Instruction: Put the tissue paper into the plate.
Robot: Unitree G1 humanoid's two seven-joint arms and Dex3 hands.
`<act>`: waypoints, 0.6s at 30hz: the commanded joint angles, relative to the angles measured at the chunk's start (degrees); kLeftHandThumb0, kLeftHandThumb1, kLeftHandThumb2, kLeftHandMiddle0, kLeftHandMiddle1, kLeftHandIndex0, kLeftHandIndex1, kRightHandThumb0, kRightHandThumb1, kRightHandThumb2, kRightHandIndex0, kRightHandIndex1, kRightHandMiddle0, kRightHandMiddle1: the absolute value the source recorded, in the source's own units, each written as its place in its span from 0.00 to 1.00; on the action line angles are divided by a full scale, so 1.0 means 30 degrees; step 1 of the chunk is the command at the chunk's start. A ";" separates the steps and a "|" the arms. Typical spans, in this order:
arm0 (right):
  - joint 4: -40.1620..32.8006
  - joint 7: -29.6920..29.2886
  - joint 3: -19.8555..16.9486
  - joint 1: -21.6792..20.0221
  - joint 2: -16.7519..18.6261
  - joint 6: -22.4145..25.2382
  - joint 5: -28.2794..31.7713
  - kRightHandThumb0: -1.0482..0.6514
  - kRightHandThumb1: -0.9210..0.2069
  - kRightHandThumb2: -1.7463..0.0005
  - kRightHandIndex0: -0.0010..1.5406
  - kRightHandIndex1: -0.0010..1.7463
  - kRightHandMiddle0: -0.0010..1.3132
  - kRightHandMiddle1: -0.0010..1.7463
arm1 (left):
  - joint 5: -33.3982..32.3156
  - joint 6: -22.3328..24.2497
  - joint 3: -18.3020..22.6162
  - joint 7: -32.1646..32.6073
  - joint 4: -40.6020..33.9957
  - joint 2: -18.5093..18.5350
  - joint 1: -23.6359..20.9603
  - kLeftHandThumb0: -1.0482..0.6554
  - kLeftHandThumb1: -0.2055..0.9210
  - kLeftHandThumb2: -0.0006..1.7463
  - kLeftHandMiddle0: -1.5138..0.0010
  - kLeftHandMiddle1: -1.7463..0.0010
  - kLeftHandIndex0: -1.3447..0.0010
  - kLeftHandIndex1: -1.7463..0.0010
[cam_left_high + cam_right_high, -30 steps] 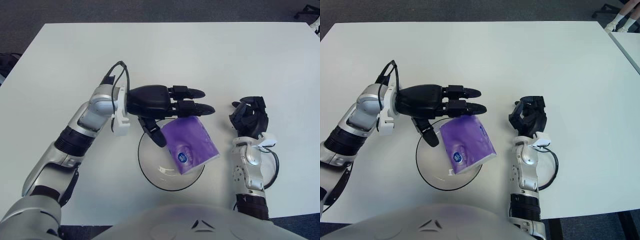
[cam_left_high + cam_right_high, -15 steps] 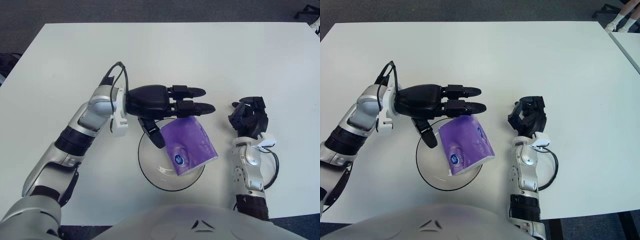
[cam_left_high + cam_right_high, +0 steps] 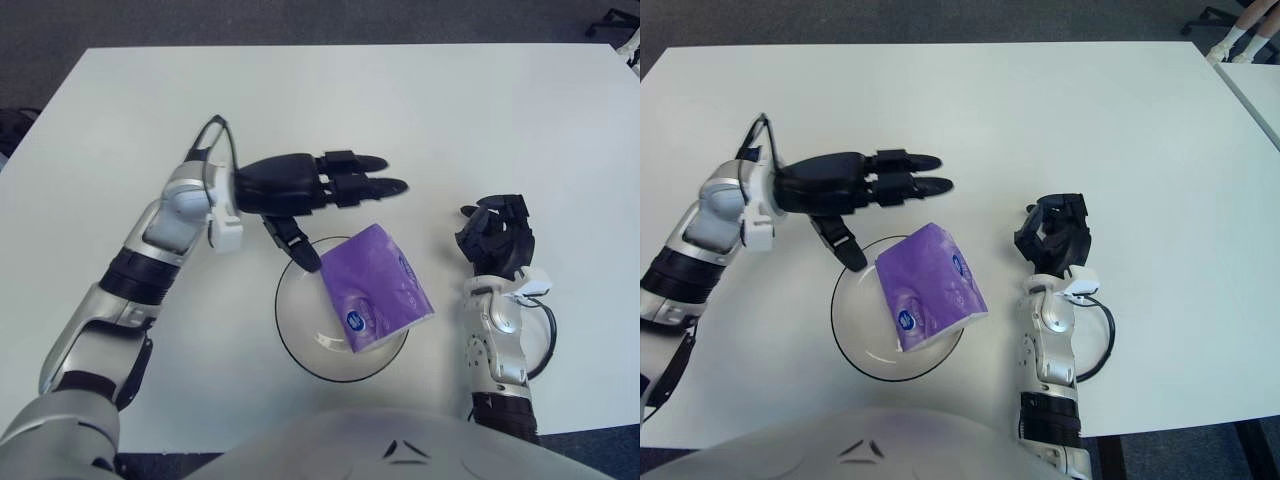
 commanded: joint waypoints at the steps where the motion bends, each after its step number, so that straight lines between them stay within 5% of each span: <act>1: 0.2222 0.0162 -0.0305 0.1204 0.1064 0.1480 0.0854 0.38 0.28 0.45 0.41 0.89 0.30 1.00 | 0.0919 0.2374 0.1424 0.2817 -0.2290 -0.1620 0.2550 0.26 0.71 0.53 0.73 0.07 0.78 0.09; 7: 0.2705 0.0866 -0.0535 0.1049 0.1009 0.1003 0.1167 0.38 0.27 0.46 0.41 0.88 0.29 1.00 | 0.2868 0.3494 0.3496 0.6786 -0.1845 -0.3109 0.3799 0.35 0.59 0.65 0.45 0.01 0.64 0.01; 11: 0.2969 0.1102 -0.0647 0.0911 0.0972 0.0894 0.1165 0.39 0.26 0.47 0.41 0.88 0.29 1.00 | 0.5465 0.4604 0.4537 1.0168 -0.2718 -0.4848 0.5083 0.35 0.55 0.69 0.37 0.00 0.60 0.00; 18: 0.3150 0.1223 -0.0739 0.0776 0.1013 0.0911 0.1240 0.39 0.26 0.47 0.41 0.88 0.28 1.00 | 0.5510 0.5694 0.4883 1.2680 -0.2972 -0.6676 0.6349 0.35 0.54 0.70 0.33 0.00 0.60 0.00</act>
